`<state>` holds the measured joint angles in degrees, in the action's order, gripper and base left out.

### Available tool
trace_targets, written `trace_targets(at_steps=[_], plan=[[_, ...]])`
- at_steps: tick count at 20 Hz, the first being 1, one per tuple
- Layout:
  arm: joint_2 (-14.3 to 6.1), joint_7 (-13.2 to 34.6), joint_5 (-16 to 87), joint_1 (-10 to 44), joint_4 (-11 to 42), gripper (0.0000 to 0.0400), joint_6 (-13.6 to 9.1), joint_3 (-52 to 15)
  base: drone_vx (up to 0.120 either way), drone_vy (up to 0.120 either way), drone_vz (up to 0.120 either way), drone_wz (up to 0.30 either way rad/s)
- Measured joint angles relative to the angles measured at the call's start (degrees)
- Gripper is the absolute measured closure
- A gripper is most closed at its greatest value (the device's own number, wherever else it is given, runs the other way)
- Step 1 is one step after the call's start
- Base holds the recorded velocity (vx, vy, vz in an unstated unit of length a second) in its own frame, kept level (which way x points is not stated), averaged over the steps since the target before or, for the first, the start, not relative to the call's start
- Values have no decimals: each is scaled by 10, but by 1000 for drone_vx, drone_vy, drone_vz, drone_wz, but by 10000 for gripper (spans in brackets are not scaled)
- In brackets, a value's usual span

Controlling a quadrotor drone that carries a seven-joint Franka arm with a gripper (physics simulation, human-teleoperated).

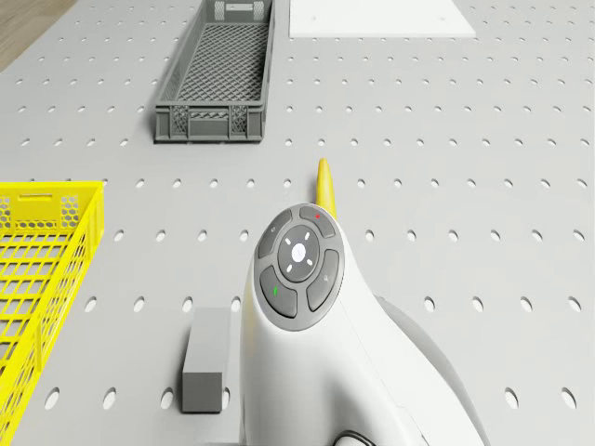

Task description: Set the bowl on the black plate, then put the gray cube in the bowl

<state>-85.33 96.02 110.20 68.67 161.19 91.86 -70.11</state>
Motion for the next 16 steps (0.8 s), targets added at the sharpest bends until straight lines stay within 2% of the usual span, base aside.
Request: trace_targets(at_steps=[16], plan=[[-3,1,-1,1,0,300,3,0,-120,120,0,0]])
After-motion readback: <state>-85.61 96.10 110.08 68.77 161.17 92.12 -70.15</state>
